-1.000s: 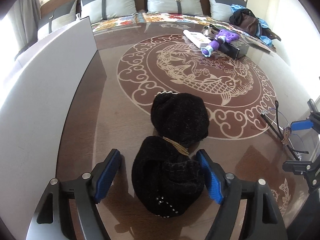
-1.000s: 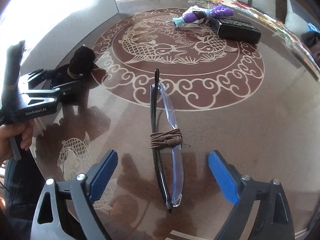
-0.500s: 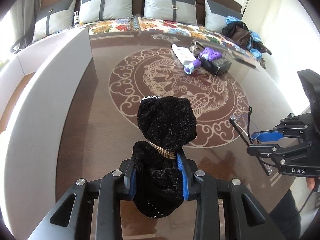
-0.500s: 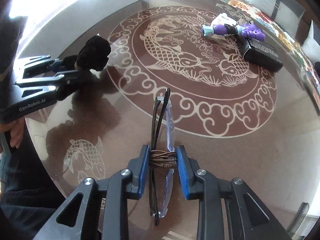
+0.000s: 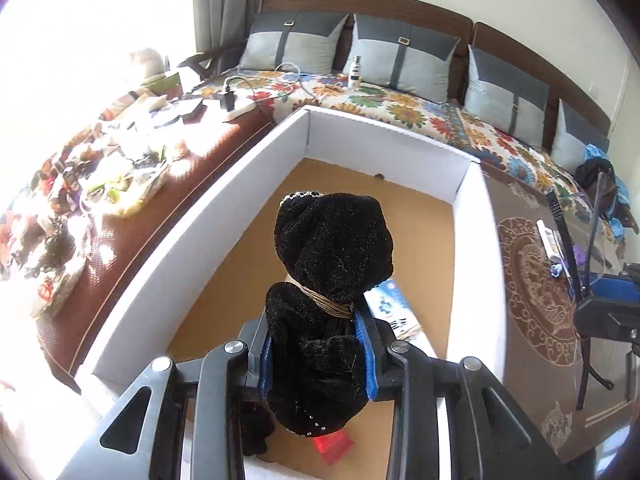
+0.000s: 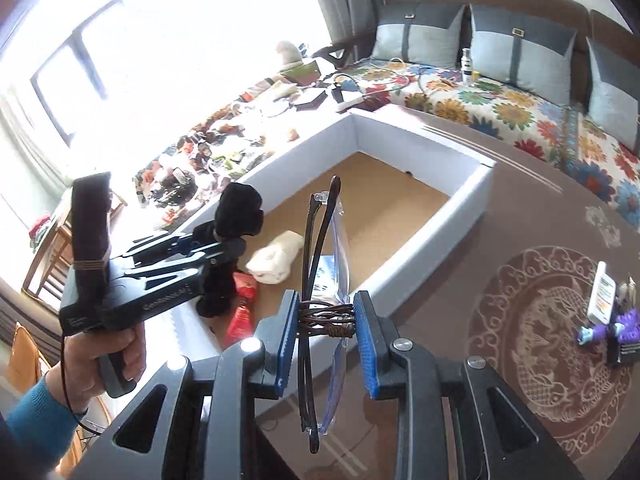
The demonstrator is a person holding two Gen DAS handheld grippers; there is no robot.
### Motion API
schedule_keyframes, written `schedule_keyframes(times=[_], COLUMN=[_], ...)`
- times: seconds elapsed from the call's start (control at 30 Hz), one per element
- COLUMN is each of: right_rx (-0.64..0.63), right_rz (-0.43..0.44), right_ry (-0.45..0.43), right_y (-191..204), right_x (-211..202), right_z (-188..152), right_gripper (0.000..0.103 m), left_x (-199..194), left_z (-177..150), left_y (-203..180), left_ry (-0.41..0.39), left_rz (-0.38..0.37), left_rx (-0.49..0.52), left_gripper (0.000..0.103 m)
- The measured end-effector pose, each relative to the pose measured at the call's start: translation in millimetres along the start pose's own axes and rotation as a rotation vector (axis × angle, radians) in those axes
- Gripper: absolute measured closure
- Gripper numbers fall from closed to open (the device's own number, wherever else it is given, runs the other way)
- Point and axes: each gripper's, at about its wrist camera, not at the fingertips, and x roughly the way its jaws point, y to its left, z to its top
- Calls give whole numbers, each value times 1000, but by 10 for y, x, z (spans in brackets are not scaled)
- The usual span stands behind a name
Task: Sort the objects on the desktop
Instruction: 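Carry the black bags and eyeglasses over the white bin with both tools, then open both tools to drop the bags and eyeglasses into the bin, then move both tools back over the table toward the purple toy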
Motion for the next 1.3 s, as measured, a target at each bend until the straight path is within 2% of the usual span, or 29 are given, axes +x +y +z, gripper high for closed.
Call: schedule_keyframes(times=[0.1,0.13,0.17,0.2,0.23,0.27,0.33,0.43,0.5,0.57,0.67,0.77,0.83,0.9,0.97,1.03,1.13,1.2,1.23,1.3], right_rx=[-18,-17,-16,-17,-19,-19,-24,-56,-87,-97,-64,22,107,193,274,335,403,433,441,441], right_rz=[70,76,82,75,53,32,25,-65,-161,-311,-499,-629,-688,-731,-760,-770,-726,-708,-704,-707], right_ry=[51,74,100,120,121,100,44,-59,-132,-165,-113,-34,-4,-2,-7,-11,-47,-49,-52,-51], right_y=[398,465,528,543,544,528,450,247,10,-288,-923,-1578,-1985,-2304,-2528,-2680,-2795,-2871,-2895,-2902], right_x=[494,670,824,953,1024,1025,905,569,284,88,-68,-270,-480,-710,-860,-962,-1050,-1058,-1065,-1050], right_z=[28,1,-31,-88,-156,-220,-340,-528,-700,-929,-1364,-1924,-2293,-2641,-2867,-3032,-3118,-3110,-3102,-3098], right_gripper=[72,72,65,41,28,17,17,15,1,0,0,0,0,0,0,0,0,0,0,0], left_x=[203,259,306,333,326,275,203,81,-9,-107,-279,-444,-466,-370,-168,94,413,521,538,623], left_z=[-157,-215,-275,-332,-386,-439,-474,-482,-474,-467,-489,-568,-666,-830,-1058,-1325,-1644,-1717,-1695,-1631], left_y=[270,333,384,418,435,442,435,334,189,-50,-538,-1159,-1588,-2031,-2477,-2889,-3375,-3579,-3613,-3719], left_ry=[72,98,123,133,123,100,62,0,-42,-76,-114,-135,-118,-75,-16,46,106,103,87,90], left_rz=[76,85,95,106,117,123,117,88,61,15,-78,-178,-250,-310,-335,-343,-314,-308,-326,-291], left_rx=[-34,-52,-71,-86,-95,-98,-104,-120,-112,-78,7,115,181,248,334,427,544,558,525,493], left_gripper=[66,57,48,29,20,20,20,20,20,20,20,19,13,10,10,10,10,8,8,4])
